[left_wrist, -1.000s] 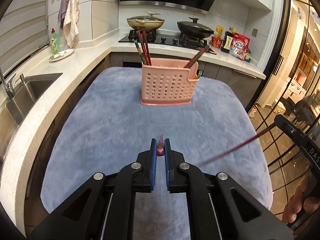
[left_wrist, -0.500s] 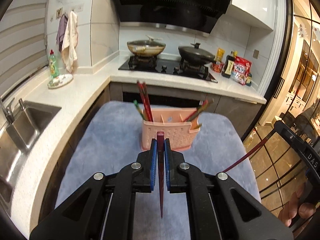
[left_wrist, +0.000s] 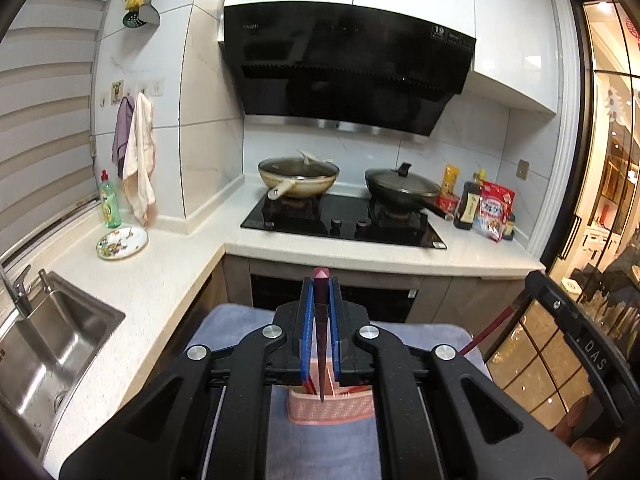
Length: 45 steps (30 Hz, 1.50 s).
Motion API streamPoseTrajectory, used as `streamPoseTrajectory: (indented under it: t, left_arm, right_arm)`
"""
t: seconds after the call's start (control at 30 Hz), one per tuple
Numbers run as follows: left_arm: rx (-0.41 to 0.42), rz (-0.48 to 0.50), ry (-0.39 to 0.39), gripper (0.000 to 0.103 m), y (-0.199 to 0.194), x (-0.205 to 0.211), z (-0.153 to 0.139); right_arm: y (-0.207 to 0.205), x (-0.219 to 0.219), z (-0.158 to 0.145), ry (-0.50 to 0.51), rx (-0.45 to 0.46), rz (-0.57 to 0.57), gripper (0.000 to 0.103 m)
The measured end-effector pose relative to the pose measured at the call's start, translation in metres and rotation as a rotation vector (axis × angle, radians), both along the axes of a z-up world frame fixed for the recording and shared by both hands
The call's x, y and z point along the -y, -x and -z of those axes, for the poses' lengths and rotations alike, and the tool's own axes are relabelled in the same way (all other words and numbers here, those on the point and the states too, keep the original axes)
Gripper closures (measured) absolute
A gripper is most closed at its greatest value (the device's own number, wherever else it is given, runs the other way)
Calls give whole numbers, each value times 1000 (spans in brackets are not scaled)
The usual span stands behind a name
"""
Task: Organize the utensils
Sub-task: 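Lift both red chopsticks and carry them over the pink basket, then open both tools to drop the chopsticks into the pink basket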
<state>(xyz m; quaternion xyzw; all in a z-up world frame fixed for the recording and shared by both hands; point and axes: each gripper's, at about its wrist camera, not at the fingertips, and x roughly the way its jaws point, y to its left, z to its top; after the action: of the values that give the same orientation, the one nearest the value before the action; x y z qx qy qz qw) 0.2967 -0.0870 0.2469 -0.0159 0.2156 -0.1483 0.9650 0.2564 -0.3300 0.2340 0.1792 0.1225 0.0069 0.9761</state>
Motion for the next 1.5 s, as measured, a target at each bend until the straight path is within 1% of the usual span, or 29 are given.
streamPoseTrajectory:
  t: [0.13, 0.3, 0.43, 0.6, 0.77, 0.83, 0.93, 1.0, 1.03, 1.1, 1.2, 1.33, 1.43, 1.5]
  left_arm:
    - [20, -7, -2, 96, -22, 5, -2]
    - [14, -6, -26, 96, -41, 16, 14]
    - [-9, 1, -36, 96, -53, 23, 32]
    - [-41, 8, -48, 96, -63, 29, 54]
    - [-90, 12, -33, 96, -71, 31, 69]
    - [-104, 13, -27, 96, -73, 31, 73]
    - [-100, 10, -34, 96, -71, 33, 77]
    - [-105, 14, -41, 91, -68, 34, 80]
    - [-106, 13, -46, 90, -67, 34, 80]
    - [-106, 9, -55, 83, -65, 35, 81]
    - [-106, 4, -57, 76, -58, 33, 81]
    - [-105, 3, -62, 75, -48, 31, 79]
    - [-99, -4, -78, 74, -37, 31, 78]
    - [-96, -10, -83, 74, -30, 30, 76]
  right_arm:
    - [-28, 0, 0, 1, -5, 1, 96]
    - [-55, -1, 15, -9, -37, -6, 96]
    - [-72, -3, 35, -21, -77, -23, 96]
    - [-86, -9, 59, -10, -123, -42, 96]
    - [-95, -15, 75, -9, -156, -64, 96]
    - [-97, -18, 79, -3, -168, -78, 96]
    - [-98, -23, 83, 8, -180, -92, 94]
    - [-96, -24, 84, 15, -178, -89, 91]
    - [-94, -24, 84, 15, -180, -92, 91]
    - [-92, -24, 82, 15, -180, -92, 91]
    - [-85, -24, 78, 22, -174, -93, 91]
    - [-73, -25, 73, 34, -172, -97, 89]
    - [-65, -26, 71, 40, -173, -103, 80]
    - [-55, -29, 71, 52, -172, -104, 78]
